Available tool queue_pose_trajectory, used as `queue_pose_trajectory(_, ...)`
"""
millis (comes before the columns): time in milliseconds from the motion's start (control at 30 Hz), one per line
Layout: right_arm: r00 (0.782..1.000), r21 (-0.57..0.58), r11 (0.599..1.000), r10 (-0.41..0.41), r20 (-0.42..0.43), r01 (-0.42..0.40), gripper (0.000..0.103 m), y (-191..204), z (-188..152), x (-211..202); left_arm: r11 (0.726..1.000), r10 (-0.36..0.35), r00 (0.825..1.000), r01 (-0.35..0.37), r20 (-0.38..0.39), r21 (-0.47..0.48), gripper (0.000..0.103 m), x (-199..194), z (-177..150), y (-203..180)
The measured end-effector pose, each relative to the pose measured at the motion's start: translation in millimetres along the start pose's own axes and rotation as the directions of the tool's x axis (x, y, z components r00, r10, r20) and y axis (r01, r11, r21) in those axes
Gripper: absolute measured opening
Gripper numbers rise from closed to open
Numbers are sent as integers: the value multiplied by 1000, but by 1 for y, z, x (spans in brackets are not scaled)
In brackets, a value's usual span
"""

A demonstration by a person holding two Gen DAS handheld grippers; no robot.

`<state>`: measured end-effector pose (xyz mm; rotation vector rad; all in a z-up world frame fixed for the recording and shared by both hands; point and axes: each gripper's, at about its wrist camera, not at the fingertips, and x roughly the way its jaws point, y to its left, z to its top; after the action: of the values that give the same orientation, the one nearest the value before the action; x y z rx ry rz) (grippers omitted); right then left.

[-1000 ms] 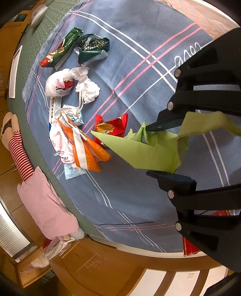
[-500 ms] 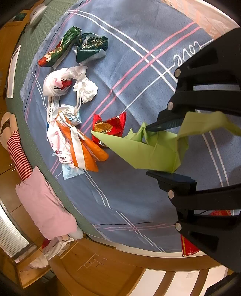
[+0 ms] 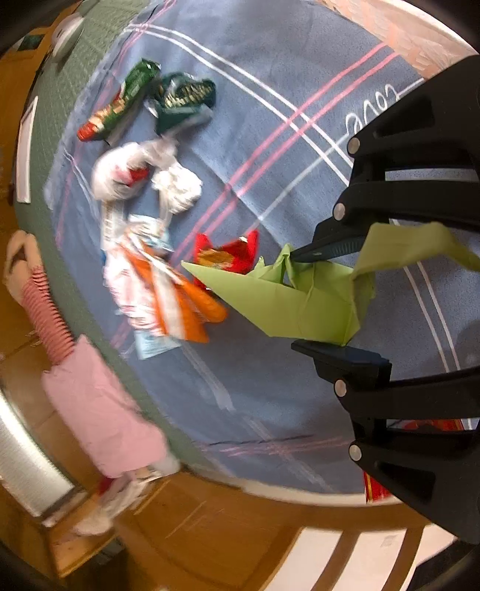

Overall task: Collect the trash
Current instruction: 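Move both tools over the white basket and open them to drop the items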

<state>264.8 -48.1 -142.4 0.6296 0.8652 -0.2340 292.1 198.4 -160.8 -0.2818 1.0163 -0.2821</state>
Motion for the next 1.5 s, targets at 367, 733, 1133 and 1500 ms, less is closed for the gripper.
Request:
queue_pose_trajectory(367,984,-244,953,-166,66,178,43,-81,7,-158,914,-395,919,392,7,103,23,-16,-13,-60)
queue_pose_trajectory(733,924,-113,926,-370,-96,359,73,-197,-22,-196,719,-627,736,673,-254,174,23,-10,-73,-157)
queue_pose_trajectory(1133,900,6,923,-377,221,385,84,-199,22,-262,524,-553,583,799,-596,296,88,-3,-193,-246)
queue_pose_trajectory(1500,980,-162,968,-176,97,190,85,-99,83,-116,975,-217,974,212,70,70,93,-38,-35,-81)
